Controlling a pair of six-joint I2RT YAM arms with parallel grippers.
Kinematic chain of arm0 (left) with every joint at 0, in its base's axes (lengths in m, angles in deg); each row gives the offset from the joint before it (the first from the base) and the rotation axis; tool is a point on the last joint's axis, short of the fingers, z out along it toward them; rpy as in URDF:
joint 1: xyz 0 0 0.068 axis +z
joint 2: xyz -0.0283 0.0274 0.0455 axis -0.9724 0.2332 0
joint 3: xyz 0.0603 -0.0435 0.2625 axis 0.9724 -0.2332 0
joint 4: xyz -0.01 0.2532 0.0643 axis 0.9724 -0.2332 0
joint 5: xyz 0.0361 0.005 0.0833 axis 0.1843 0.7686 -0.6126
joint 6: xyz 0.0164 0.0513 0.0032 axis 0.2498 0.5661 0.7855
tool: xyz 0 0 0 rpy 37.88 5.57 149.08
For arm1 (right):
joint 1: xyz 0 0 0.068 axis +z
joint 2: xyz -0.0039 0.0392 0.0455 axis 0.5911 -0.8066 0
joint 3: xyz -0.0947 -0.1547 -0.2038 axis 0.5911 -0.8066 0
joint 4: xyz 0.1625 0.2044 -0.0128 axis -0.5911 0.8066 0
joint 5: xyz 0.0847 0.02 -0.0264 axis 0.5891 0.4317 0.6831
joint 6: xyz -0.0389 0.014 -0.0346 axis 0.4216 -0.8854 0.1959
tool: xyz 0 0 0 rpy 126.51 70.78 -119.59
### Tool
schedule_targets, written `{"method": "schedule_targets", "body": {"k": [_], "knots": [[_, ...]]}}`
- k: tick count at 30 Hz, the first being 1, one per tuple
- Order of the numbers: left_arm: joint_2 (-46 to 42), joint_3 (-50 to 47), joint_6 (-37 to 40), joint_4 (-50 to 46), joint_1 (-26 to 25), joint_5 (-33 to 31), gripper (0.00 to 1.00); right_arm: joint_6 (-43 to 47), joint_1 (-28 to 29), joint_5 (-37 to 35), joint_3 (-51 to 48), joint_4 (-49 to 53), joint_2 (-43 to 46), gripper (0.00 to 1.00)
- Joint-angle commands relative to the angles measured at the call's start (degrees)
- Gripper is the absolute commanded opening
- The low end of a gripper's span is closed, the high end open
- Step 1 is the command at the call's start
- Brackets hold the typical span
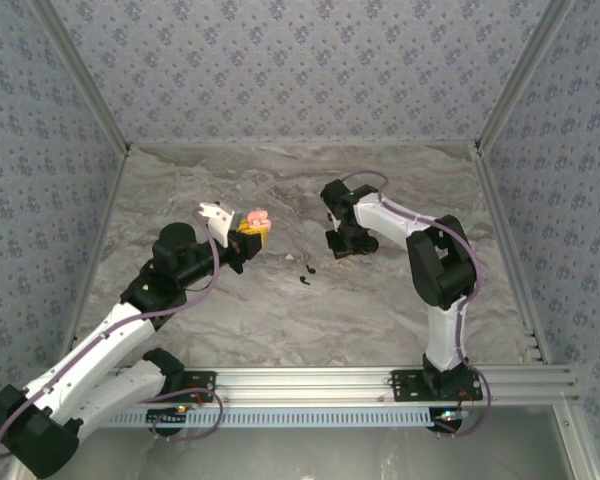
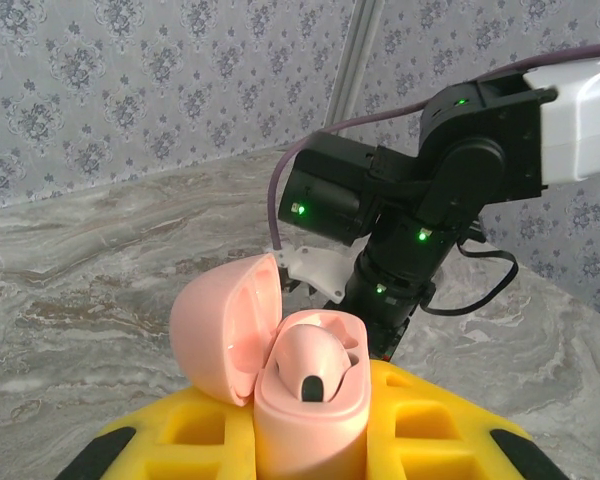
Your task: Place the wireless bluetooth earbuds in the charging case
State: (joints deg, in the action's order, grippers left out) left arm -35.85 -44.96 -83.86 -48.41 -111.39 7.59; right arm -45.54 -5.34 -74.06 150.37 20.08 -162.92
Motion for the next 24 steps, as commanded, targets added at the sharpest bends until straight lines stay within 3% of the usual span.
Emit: {"method": "schedule_targets", "body": {"k": [1, 8, 24], "knots": [[-1.2, -0.6, -0.5, 2.0, 0.1, 1.0, 0.07, 1.7, 0.5, 0.7, 1.0, 1.8, 2.3, 0.24], [-1.0, -0.4, -0.5, 1.9, 0.1, 1.0, 0.07, 6.2, 0.7, 3.6, 1.4, 0.7, 0.3, 0.39], [-1.6, -0.6, -0.5, 1.3, 0.2, 0.5, 0.07, 9.7, 2.8, -0.8, 2.7, -0.6, -4.7, 0.44]]}}
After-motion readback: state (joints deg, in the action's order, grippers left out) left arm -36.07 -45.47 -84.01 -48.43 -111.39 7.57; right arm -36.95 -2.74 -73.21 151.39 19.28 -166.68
